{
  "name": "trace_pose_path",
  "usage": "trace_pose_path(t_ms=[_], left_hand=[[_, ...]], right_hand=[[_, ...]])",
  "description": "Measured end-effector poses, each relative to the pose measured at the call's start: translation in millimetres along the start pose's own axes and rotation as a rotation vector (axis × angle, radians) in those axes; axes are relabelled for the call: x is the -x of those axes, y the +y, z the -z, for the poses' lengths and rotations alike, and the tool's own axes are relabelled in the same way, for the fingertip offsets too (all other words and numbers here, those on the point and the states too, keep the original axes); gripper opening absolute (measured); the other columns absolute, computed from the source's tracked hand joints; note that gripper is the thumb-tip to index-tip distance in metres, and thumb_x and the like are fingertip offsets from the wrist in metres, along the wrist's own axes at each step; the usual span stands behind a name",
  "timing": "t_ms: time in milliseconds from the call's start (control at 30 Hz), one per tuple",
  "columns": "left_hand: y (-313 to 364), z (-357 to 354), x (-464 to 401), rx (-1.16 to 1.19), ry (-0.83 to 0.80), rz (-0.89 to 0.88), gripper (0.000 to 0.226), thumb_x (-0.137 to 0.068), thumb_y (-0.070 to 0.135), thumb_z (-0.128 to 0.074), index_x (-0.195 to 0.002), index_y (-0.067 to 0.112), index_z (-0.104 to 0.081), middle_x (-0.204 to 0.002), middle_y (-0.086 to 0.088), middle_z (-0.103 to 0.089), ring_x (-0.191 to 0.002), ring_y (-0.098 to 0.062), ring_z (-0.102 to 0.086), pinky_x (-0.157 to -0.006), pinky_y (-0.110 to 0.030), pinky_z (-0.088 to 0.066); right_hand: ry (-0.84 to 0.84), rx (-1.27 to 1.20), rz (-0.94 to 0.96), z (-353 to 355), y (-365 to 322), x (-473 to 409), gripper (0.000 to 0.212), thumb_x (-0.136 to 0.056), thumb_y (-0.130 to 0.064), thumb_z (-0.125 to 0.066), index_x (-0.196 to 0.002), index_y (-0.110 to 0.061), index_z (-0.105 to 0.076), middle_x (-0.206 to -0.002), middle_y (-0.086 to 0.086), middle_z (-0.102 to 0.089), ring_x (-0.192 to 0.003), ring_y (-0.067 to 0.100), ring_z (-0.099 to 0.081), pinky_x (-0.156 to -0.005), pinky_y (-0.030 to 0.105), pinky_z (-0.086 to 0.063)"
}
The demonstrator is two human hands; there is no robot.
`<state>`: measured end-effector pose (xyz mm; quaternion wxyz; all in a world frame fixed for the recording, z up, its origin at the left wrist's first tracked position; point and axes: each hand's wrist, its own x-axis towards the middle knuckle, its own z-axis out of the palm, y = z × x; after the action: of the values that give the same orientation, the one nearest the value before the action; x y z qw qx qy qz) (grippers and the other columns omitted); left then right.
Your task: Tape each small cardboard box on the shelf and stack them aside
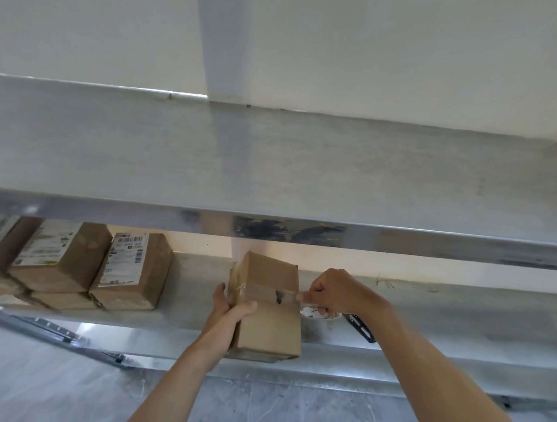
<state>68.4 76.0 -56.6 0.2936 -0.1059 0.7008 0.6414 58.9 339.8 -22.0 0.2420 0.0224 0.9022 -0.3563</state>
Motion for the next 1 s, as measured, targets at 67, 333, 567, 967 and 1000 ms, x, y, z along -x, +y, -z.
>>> trace_pose_path(t_ms=[67,333,567,967,1000], left_hand=[[-2,1,0,0.066,-0.007,0.028,0.127,-0.055,0.060,-0.073,-0.157,0.035,-0.003,-0.134,-0.004,-0.056,-0.119,-0.026,-0.059,-0.104,-0.045,-0.047],[1,30,-1,-0.337,0.114,0.048,0.095,-0.071,0.064,-0.063,-0.151,0.037,-0.019,-0.151,-0.010,-0.036,-0.138,-0.031,-0.038,-0.115,-0.054,-0.034],[58,-29,6,-0.976,-0.041,-0.587,0.046,-0.089,0.003,-0.059,-0.125,0.031,-0.057,-0.124,0.012,-0.054,-0.108,-0.010,-0.056,-0.092,-0.023,-0.048],[102,-69,-32,-1.015,-0.349,-0.107,0.027,-0.101,0.027,-0.040,-0.116,0.034,-0.061,-0.091,0.001,-0.064,-0.063,-0.013,-0.054,-0.052,-0.020,-0.043],[104,-71,-34,-1.016,-0.370,-0.080,0.028,-0.101,0.029,-0.039,-0.115,0.034,-0.062,-0.093,0.000,-0.066,-0.060,-0.013,-0.051,-0.049,-0.020,-0.040]], right_hand=[[-0.005,-0.005,-0.019,-6,-4,-4,0.047,-0.086,-0.055,-0.071,-0.067,-0.012,-0.070,-0.067,0.008,-0.073,-0.055,0.015,-0.062,-0.073,0.037,-0.061],[0.024,0.081,-0.015,-19,-27,-16,0.048,-0.086,-0.056,-0.071,-0.061,-0.014,-0.069,-0.060,0.000,-0.070,-0.048,0.011,-0.059,-0.063,0.027,-0.056],[0.043,0.183,-0.054,-21,-38,-16,0.037,-0.088,-0.043,-0.069,-0.067,-0.012,-0.069,-0.061,0.000,-0.070,-0.054,0.014,-0.063,-0.063,0.030,-0.054],[0.101,-0.163,0.063,8,-4,16,0.013,-0.084,-0.040,-0.075,-0.086,-0.028,-0.079,-0.084,-0.002,-0.076,-0.080,0.010,-0.069,-0.074,0.027,-0.053],[0.096,-0.174,0.055,9,-4,18,0.012,-0.085,-0.040,-0.073,-0.089,-0.030,-0.079,-0.088,-0.003,-0.076,-0.083,0.011,-0.069,-0.077,0.029,-0.054]])
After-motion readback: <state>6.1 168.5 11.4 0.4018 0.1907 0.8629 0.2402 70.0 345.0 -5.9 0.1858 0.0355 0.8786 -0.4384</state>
